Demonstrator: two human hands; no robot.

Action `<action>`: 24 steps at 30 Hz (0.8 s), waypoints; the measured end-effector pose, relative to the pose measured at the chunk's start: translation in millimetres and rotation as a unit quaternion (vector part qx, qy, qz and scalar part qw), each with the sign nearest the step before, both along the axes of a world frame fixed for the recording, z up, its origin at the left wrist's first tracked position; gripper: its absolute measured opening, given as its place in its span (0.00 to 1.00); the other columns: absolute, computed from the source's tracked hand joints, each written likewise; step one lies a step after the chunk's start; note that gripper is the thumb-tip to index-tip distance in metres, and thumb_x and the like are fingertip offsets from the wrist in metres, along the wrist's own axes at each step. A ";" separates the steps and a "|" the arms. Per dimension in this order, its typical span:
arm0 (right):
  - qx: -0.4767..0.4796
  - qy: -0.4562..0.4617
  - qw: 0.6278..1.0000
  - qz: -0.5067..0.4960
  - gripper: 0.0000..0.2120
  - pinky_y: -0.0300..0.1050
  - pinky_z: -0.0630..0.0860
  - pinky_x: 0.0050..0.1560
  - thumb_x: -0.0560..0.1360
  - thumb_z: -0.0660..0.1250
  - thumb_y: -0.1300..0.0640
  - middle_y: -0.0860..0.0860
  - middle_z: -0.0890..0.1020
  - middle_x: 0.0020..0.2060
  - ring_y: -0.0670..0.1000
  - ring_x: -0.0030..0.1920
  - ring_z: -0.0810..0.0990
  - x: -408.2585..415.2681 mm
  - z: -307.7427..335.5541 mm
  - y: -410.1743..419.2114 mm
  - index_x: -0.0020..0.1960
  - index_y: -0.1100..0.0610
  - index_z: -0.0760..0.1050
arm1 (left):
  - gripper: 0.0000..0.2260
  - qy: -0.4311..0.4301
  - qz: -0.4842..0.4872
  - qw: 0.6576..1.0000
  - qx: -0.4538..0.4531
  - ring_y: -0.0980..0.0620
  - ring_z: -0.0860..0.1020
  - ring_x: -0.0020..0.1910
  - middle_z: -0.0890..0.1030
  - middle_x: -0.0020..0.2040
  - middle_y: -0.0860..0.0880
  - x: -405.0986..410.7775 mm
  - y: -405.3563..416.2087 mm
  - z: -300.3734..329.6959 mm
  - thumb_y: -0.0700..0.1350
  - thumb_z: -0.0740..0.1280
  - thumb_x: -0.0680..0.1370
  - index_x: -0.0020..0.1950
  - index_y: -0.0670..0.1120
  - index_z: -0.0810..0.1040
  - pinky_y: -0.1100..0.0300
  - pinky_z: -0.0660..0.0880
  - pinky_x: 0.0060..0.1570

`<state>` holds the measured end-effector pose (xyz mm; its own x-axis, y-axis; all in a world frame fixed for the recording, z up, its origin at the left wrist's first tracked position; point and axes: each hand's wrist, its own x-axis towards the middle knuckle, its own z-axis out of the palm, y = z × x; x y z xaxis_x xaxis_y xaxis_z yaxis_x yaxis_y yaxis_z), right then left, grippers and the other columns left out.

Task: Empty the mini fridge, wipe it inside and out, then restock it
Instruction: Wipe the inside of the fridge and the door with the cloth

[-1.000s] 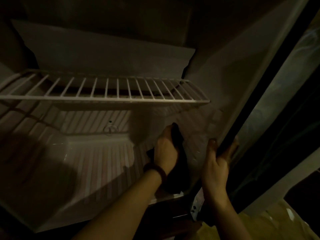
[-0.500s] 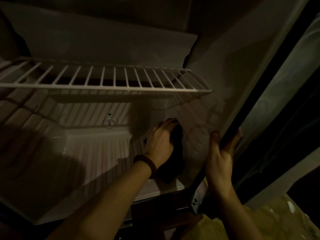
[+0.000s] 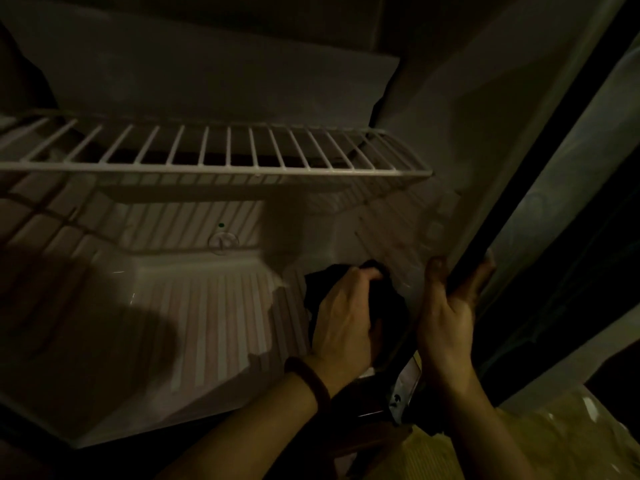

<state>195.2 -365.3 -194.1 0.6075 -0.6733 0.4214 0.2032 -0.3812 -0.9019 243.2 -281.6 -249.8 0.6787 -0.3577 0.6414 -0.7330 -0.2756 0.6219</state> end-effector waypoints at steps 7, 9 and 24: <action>-0.002 0.027 1.000 0.000 0.32 0.47 0.61 0.71 0.76 0.55 0.45 0.45 0.55 0.73 0.51 0.73 0.59 0.3 -2.5 -1.1 0.75 0.48 0.44 | 0.17 0.120 0.089 0.989 0.000 0.42 0.74 0.58 0.75 0.60 0.41 66.5 -11.6 35.5 0.38 0.64 0.76 0.65 0.40 0.68 0.62 0.65 0.52; -0.012 0.015 1.000 -0.011 0.34 0.47 0.62 0.70 0.74 0.56 0.42 0.46 0.57 0.72 0.50 0.72 0.60 1.0 -2.2 0.4 0.74 0.47 0.46 | 0.16 0.121 0.088 0.989 0.008 0.43 0.75 0.56 0.76 0.57 0.42 62.0 -9.4 34.8 0.38 0.65 0.76 0.62 0.40 0.69 0.64 0.66 0.49; -0.015 0.027 0.999 -0.029 0.23 0.36 0.56 0.66 0.75 0.55 0.44 0.34 0.55 0.62 0.37 0.66 0.55 2.4 -4.9 -3.2 0.63 0.34 0.46 | 0.13 0.056 0.074 0.990 -0.105 0.64 0.70 0.45 0.74 0.46 0.54 -16.5 -17.6 -8.3 0.39 0.66 0.70 0.50 0.52 0.67 0.78 0.65 0.45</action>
<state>197.6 -368.5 -198.9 0.5904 -0.6958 0.4090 0.1312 -0.4173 -0.8993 226.7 -299.2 -258.2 0.7854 -0.1162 0.6080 -0.6167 -0.2311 0.7525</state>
